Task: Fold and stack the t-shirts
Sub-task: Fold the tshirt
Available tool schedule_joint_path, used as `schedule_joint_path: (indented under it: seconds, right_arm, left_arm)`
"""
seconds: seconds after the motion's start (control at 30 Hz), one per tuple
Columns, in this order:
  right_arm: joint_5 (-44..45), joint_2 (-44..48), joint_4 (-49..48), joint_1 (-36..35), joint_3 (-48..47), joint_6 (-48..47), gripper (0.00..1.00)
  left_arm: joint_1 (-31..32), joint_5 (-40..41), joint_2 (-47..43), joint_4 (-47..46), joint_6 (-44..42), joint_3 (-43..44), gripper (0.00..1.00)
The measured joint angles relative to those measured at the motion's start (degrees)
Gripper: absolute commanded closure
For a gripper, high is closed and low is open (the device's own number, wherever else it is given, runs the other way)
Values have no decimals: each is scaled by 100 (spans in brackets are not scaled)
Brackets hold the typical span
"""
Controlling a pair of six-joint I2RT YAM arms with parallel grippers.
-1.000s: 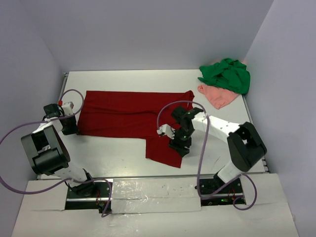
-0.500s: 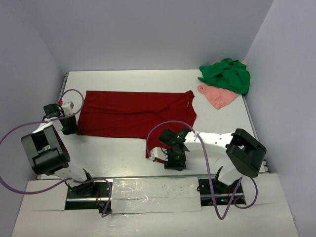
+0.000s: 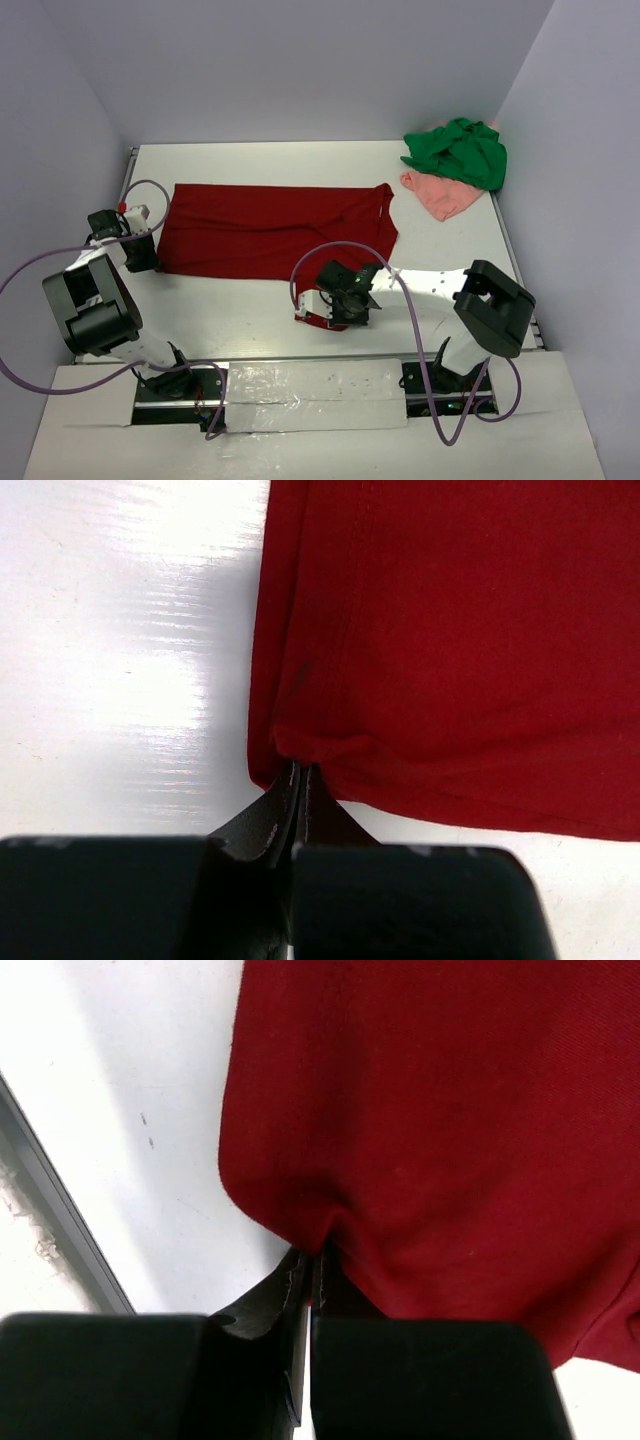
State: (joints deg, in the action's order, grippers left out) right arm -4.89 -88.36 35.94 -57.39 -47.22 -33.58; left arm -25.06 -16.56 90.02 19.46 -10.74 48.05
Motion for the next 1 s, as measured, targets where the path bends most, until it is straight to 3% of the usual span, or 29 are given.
schedule_joint_path:
  seconds: [0.5,0.8,1.0]
  right_arm:
    - [387,474,144,321,-138,411,100]
    - [614,623,304,1449,-1362,590,100]
    - [785,236,271,1915,-2068,590,100]
  left_arm:
    - [0,-417,-341,306,-2,299,100]
    - [109,-785,-361,546,-13,1036,100]
    - [306,-892,-63,586,-24,1473,100]
